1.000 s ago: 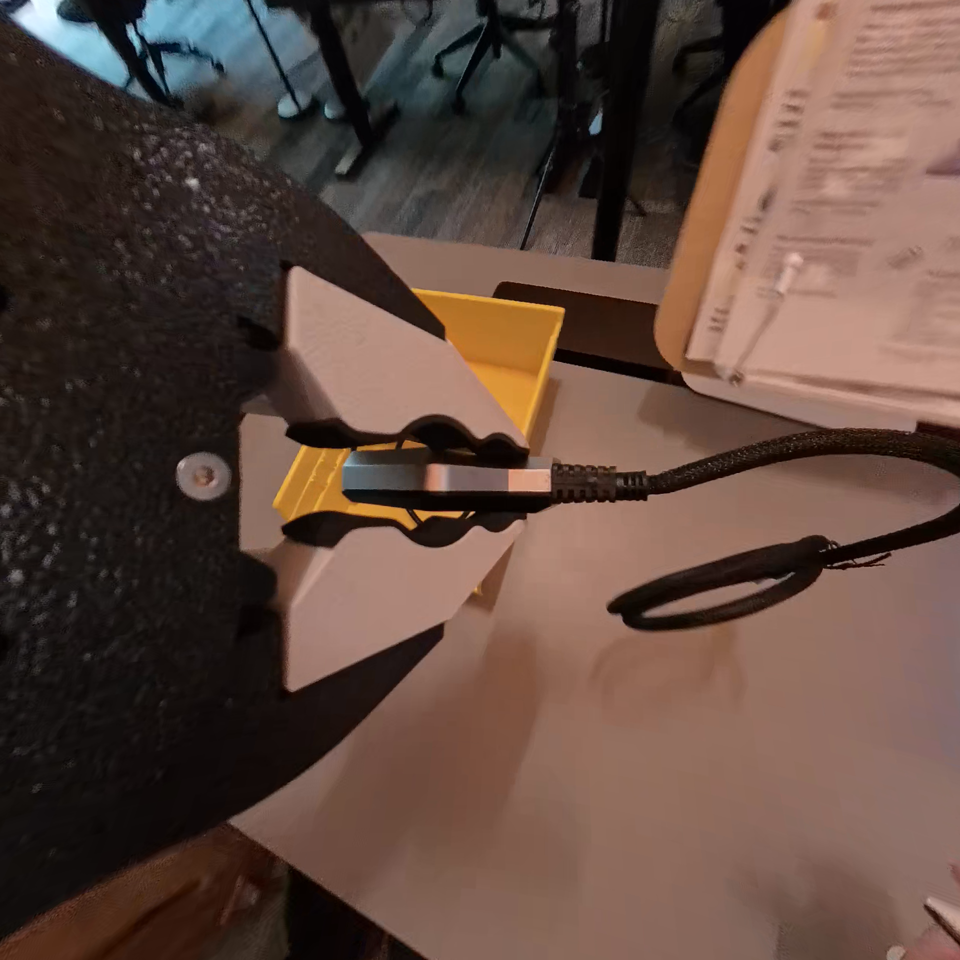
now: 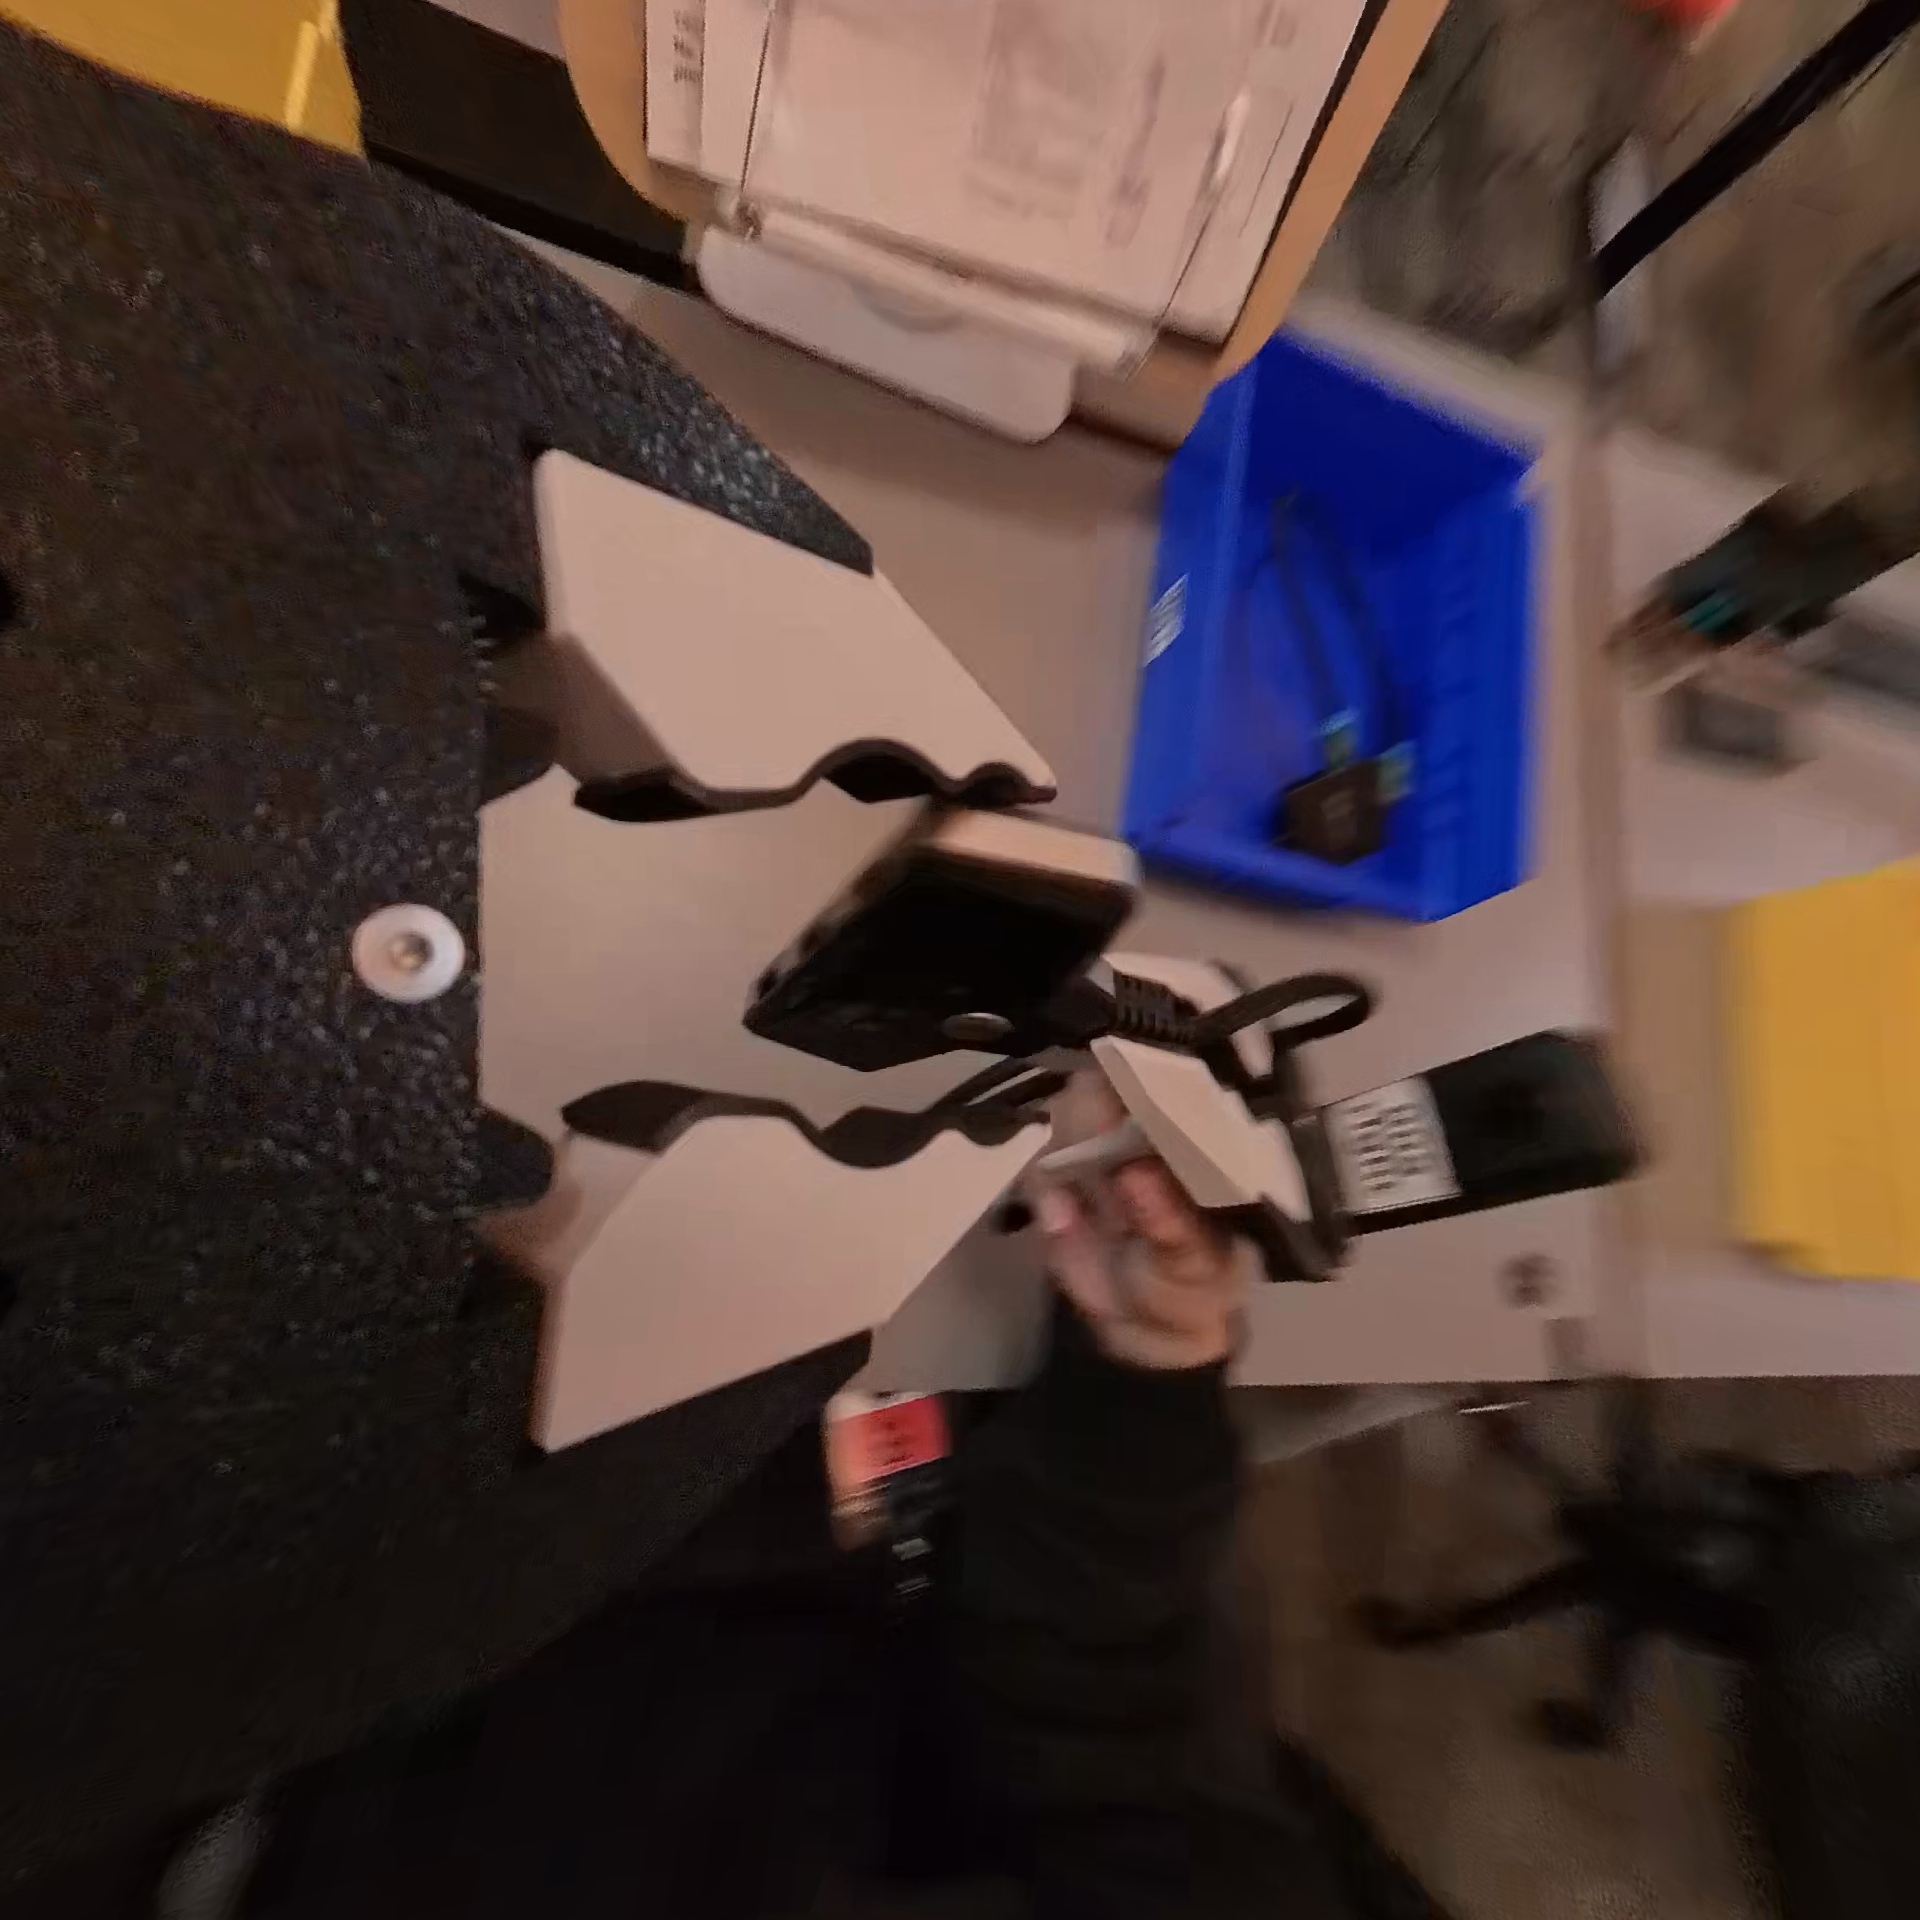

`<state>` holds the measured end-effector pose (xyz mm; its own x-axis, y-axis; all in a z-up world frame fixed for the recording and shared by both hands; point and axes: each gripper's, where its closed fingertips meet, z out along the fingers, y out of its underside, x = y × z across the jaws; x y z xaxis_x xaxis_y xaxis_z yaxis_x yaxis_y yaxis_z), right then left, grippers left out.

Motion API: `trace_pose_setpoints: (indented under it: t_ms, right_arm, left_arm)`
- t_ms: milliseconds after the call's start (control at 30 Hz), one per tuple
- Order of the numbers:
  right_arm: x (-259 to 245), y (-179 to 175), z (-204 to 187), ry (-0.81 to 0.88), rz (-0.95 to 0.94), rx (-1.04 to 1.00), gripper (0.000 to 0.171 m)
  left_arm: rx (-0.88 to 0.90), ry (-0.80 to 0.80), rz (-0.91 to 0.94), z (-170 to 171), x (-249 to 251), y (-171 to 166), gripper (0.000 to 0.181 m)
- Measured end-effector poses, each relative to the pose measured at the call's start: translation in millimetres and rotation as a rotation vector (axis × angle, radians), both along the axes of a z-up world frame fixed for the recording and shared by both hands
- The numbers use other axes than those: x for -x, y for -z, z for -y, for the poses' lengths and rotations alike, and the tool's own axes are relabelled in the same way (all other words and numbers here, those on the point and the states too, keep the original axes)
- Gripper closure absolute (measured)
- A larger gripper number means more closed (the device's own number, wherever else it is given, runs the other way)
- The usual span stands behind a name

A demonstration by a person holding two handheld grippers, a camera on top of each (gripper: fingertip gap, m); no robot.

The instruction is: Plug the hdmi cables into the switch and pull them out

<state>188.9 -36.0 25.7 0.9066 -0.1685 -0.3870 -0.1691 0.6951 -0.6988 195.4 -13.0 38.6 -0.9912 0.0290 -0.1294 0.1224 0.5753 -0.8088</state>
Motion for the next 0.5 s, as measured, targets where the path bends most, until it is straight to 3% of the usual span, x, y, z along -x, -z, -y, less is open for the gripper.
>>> trace_pose_setpoints:
  t_ms: [67, 133, 233, 333, 500]
  right_arm:
    - [-3, -5, 15, -0.016, -0.049, -0.133, 0.16]
    - [-10, -1, 22, -0.033, -0.108, -0.202, 0.16]
    - [-17, 14, 7, -0.041, -0.147, -0.13, 0.159]
    - [-8, 21, -18, -0.116, -0.129, -0.038, 0.16]
    - [-1, 41, -54, -0.144, -0.112, 0.178, 0.16]
  left_arm:
    - [0.245, -0.069, 0.008, -12, 0, -16, 0.123]
    - [0.412, -0.146, -0.076, -25, -3, -8, 0.126]
    - [0.443, -0.218, -0.318, -33, -7, 40, 0.118]
    - [0.463, -0.236, -0.426, -37, -8, 73, 0.114]
    - [0.61, -0.147, -0.622, -44, 5, 72, 0.132]
